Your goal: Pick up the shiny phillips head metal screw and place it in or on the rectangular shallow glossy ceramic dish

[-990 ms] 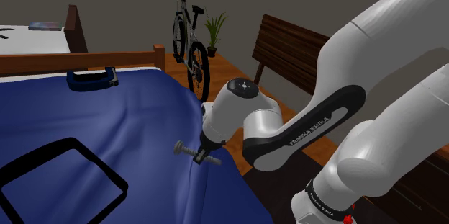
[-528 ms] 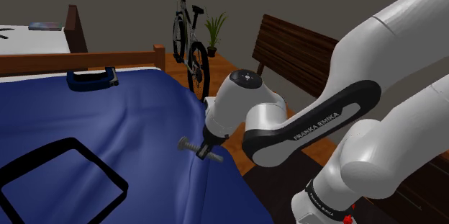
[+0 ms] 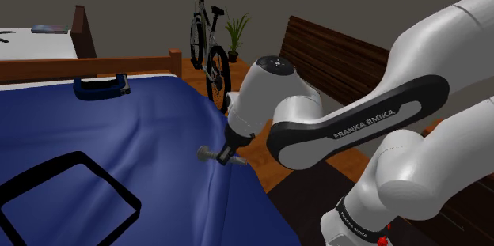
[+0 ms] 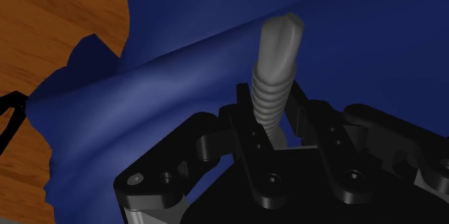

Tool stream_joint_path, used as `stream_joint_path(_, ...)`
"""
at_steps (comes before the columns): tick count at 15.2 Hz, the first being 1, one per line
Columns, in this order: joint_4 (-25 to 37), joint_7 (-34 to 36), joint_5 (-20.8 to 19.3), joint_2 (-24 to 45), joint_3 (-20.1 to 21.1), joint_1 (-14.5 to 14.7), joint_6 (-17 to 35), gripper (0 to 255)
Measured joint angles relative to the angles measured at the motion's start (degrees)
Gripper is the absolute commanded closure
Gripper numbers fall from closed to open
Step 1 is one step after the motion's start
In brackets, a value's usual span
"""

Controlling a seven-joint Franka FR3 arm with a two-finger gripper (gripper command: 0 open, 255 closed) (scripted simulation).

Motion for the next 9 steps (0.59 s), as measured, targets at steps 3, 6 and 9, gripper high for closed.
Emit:
stream_joint_path(3, 0.77, -0.85, 0.96, -2.16, -0.88, 0.93, -2.89, 255)
stream_joint_path(6, 1.60, -1.80, 1.73, -4.43, -1.90, 1.69, -5.97, 255)
stream_joint_path(9, 2.91, -2.38, 2.06, -5.95, -2.60, 2.07, -8.78, 255)
